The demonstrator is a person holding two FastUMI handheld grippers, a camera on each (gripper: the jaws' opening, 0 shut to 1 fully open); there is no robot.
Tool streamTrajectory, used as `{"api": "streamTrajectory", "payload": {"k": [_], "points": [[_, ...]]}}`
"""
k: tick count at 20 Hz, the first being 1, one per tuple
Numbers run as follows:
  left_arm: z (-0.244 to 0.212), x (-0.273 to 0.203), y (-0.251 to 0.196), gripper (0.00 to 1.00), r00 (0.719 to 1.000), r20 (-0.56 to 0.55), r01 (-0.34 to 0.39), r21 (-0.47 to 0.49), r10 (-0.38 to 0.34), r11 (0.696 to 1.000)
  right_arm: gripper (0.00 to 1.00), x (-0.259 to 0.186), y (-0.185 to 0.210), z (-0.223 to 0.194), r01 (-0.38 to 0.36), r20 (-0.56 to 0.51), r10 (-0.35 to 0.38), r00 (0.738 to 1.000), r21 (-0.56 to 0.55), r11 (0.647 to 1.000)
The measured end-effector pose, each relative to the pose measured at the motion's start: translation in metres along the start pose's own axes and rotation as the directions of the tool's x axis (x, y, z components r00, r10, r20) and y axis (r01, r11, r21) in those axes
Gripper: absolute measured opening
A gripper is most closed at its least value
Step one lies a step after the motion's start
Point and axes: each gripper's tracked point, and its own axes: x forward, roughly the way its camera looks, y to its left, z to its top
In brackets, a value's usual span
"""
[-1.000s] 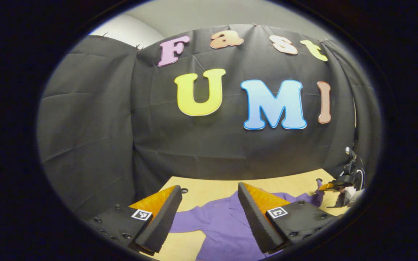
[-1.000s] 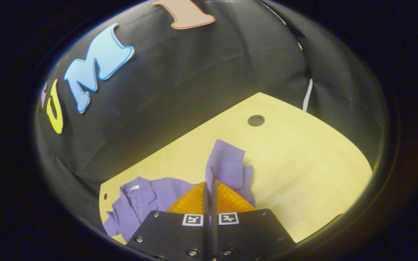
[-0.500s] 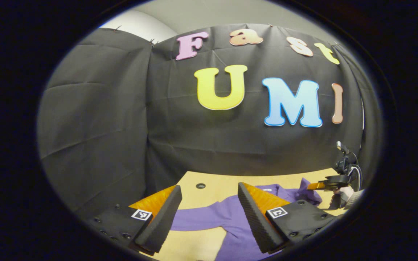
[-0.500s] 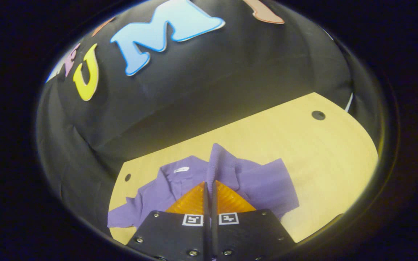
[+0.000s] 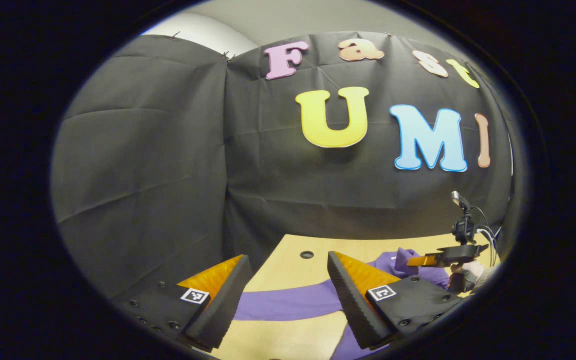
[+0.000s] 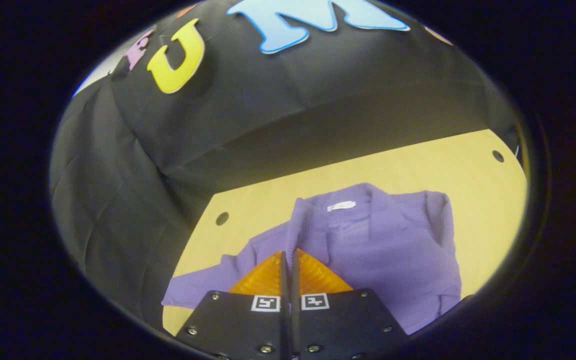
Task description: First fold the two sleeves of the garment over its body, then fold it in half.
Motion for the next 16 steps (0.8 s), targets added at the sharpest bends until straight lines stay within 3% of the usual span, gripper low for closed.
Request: {"api": "streamTrajectory", "payload": {"k": [4, 11, 14, 15, 16], "points": [[-0.006, 0.003, 0.026, 1.00, 0.999, -0.008, -0.037, -0.005, 0.037, 0.999, 0.01, 0.020, 0.032, -0.025, -0.032, -0.053, 0.030, 0.998, -0.037, 0.999], [-0.025, 0.012, 0.054, 1.00, 0.997, -0.031, -0.071, -0.022, 0.070, 0.997, 0.00, 0.027, 0.043, -0.045, -0.012, -0.085, 0.003, 0.996, -0.112, 0.994], [-0.037, 0.020, 0.061, 1.00, 0.996, -0.045, -0.079, -0.027, 0.077, 0.997, 0.41, 0.022, 0.052, -0.048, -0.024, -0.087, 0.015, 0.996, -0.104, 0.994], [-0.042, 0.022, 0.062, 1.00, 0.995, -0.052, -0.081, -0.029, 0.079, 0.996, 0.50, 0.018, 0.052, -0.045, -0.021, -0.082, 0.012, 0.997, -0.108, 0.994], [-0.049, 0.025, 0.064, 1.00, 0.995, -0.060, -0.082, -0.031, 0.080, 0.996, 0.51, 0.018, 0.054, -0.044, -0.026, -0.081, 0.017, 0.997, -0.106, 0.994]]}}
